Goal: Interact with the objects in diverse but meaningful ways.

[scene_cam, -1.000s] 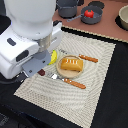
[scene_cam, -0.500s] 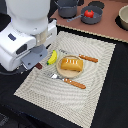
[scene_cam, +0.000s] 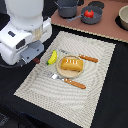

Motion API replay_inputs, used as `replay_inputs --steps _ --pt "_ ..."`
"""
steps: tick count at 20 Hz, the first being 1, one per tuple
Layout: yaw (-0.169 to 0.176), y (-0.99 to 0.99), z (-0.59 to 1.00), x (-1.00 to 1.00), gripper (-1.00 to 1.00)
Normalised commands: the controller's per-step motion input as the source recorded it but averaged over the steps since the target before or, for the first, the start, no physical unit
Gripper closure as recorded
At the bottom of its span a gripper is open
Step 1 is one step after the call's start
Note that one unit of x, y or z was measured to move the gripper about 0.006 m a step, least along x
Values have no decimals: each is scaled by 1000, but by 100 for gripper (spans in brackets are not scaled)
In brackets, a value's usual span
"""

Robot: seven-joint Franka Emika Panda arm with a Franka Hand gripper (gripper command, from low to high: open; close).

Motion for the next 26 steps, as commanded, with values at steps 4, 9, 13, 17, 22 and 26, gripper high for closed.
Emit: replay_inputs --steps 4,9,13,17,22,26 --pt "38 544 -248 -436 100" --pt "41 518 -207 -431 100" --pt "25 402 -210 -235 100" --pt "23 284 -73 -122 -100" --pt "16 259 -45 -139 -100" --pt "-30 275 469 -1 -100"
